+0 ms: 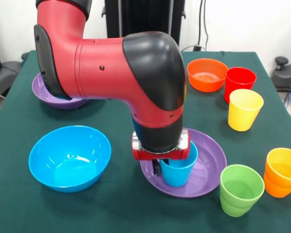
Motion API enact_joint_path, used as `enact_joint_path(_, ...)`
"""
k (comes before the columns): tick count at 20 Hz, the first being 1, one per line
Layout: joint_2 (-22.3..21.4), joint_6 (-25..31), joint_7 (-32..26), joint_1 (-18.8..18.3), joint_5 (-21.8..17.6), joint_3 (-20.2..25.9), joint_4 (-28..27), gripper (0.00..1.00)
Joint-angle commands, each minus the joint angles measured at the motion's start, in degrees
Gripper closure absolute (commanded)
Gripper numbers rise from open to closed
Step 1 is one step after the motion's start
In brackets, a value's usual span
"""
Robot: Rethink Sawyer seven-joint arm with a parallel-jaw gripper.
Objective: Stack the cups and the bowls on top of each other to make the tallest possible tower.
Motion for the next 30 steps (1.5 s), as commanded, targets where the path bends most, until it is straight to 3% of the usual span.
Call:
enact_joint_path(1, 4.72, 1.60, -17.57, -0.07, -6.29, 3.60, -3.71, 1.00)
enact_joint_path(3, 2.20, 1.19, -15.27, -0.26, -6.00, 1.84, 1.61, 1.00)
enact_joint_path(8, -7.07, -6.16, -7.64, -1.50, -5.33, -0.89, 20.00, 1.00)
enact_joint_path(12, -9.40, -7.57, -5.28, -1.35, -5.35, -1.22, 24.22, 1.00)
enact_joint_path(26, -9.64, -11.49, -3.52, -0.51, -5.86, 0.44, 24.24, 1.00)
enact_joint_path(30, -6.84, -7.49, -7.23, -0.22, -6.14, 1.54, 17.84, 1.00)
